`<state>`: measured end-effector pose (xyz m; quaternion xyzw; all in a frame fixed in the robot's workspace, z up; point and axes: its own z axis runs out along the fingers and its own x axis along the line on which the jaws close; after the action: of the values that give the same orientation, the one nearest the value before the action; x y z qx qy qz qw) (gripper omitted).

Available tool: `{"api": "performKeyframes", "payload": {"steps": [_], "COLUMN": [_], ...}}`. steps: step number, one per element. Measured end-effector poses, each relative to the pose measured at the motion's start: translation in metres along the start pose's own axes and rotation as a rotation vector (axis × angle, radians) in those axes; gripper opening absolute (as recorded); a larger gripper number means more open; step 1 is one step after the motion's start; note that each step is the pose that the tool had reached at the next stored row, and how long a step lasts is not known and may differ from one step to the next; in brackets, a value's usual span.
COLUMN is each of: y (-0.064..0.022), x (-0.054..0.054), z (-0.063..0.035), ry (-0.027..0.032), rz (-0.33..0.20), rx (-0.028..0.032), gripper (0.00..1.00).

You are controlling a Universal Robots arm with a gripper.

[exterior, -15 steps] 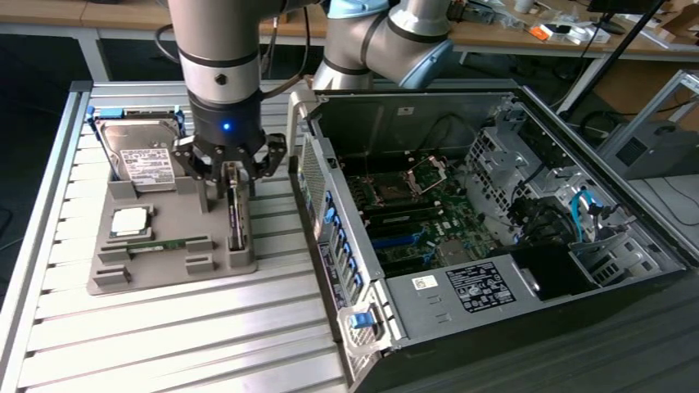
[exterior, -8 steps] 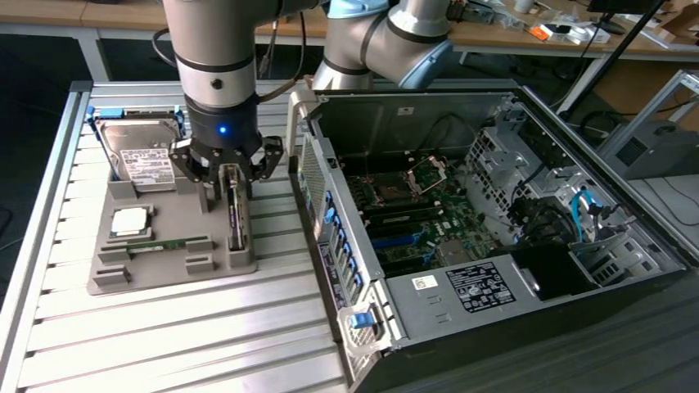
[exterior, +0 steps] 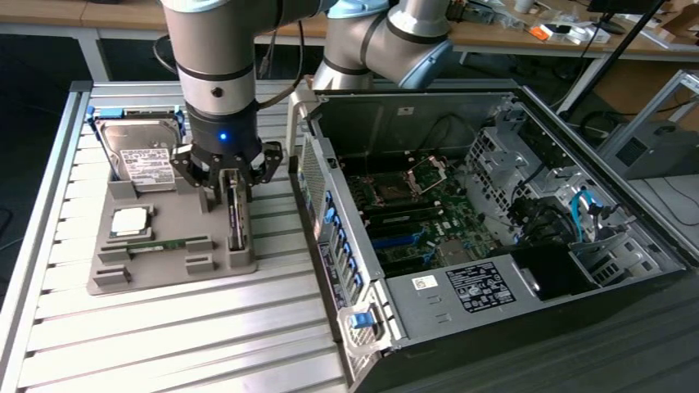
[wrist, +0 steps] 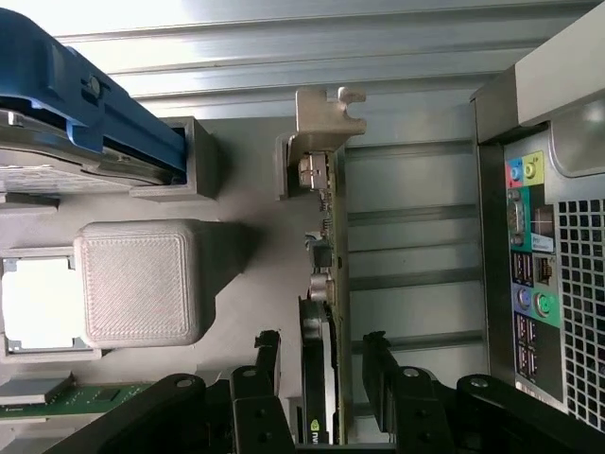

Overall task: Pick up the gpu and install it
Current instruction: 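Pick up the gpu and move the gpu toward the slot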

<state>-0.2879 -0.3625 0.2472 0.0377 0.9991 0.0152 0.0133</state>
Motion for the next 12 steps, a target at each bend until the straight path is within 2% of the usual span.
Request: {"api": "performKeyframes", "payload": {"steps": [9, 10, 12], "y": [-0.0001, -0.0001, -0.0001], "x": [0.0001, 0.0001, 0.0001], "z": [0.0029, 0.0029, 0.0029], "ry": [0.0001, 0.0001, 0.0001], "rz": [0.0, 0.0, 0.0], "rx": [0.0001, 0.0001, 0.0001], "gripper": [0.48, 0.47, 0.34]}}
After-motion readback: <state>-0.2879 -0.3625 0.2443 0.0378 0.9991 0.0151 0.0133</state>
